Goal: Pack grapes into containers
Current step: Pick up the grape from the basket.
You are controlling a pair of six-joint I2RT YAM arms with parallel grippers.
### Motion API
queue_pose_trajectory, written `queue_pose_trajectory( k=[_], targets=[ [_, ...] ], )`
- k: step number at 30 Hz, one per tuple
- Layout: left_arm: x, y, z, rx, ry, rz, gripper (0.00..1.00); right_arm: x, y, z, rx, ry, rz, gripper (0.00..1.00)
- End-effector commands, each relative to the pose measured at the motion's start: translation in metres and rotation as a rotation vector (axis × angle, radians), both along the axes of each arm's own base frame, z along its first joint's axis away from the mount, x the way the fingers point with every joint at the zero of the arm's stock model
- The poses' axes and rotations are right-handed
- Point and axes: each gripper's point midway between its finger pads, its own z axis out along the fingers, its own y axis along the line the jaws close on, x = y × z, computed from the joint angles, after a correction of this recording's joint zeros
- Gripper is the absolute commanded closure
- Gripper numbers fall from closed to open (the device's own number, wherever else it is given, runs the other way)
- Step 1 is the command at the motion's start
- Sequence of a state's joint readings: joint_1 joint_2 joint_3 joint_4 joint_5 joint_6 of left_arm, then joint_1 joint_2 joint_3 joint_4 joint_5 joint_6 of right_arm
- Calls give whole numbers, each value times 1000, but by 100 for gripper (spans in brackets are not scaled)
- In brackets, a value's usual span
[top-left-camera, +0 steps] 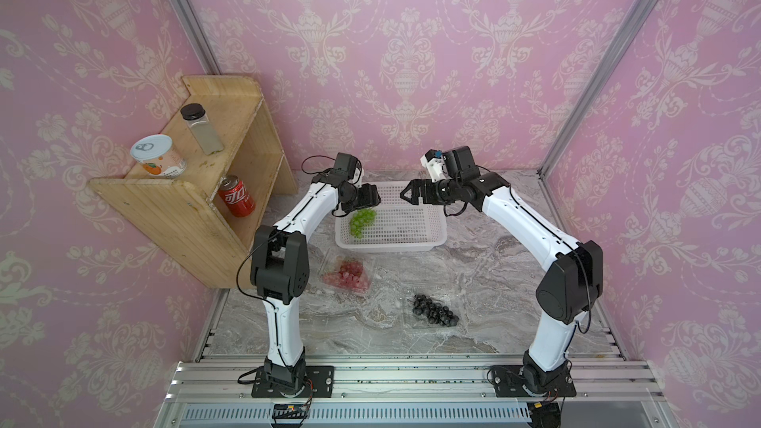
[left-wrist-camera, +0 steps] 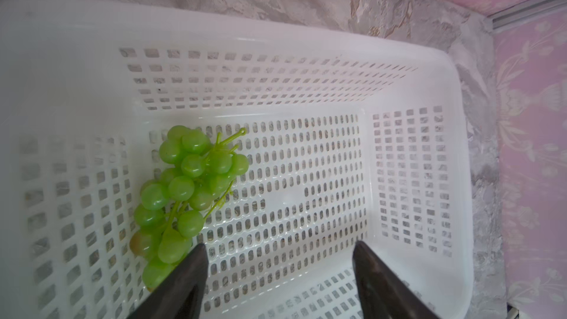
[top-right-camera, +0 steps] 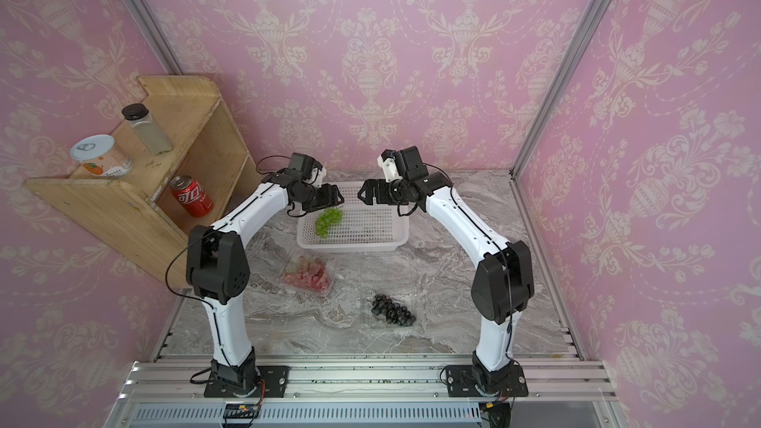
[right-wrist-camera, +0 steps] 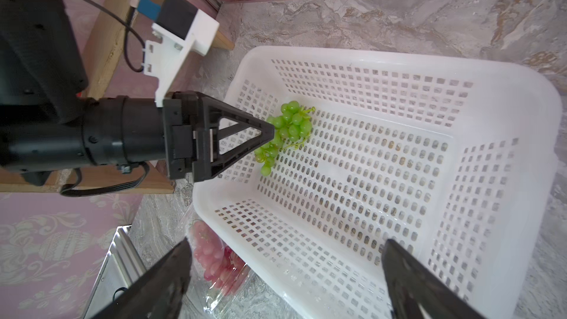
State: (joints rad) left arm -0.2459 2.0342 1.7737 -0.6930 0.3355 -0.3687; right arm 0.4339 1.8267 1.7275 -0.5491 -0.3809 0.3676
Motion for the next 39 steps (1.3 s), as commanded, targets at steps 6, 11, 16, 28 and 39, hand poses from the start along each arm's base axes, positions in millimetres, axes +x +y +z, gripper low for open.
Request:
queue_pose_trajectory(
  k=[6, 11, 16, 28, 39],
  targets=[
    [-27, 14, -53, 254, 181, -115, 24, -10, -8, -1, 64, 12, 19, 3],
    [-26, 14, -76, 292, 223, -122, 25, -12, -12, -5, 66, 17, 18, 4],
    [-23, 21, -88, 357, 229, -115, 25, -12, -14, -6, 75, 18, 19, 4],
    [-16, 11, -31, 313, 46, -71, 25, -5, -15, -18, 87, 50, 17, 4],
    [18, 20, -46, 444, 50, -74, 26, -4, -16, -22, 81, 64, 18, 5]
  ],
)
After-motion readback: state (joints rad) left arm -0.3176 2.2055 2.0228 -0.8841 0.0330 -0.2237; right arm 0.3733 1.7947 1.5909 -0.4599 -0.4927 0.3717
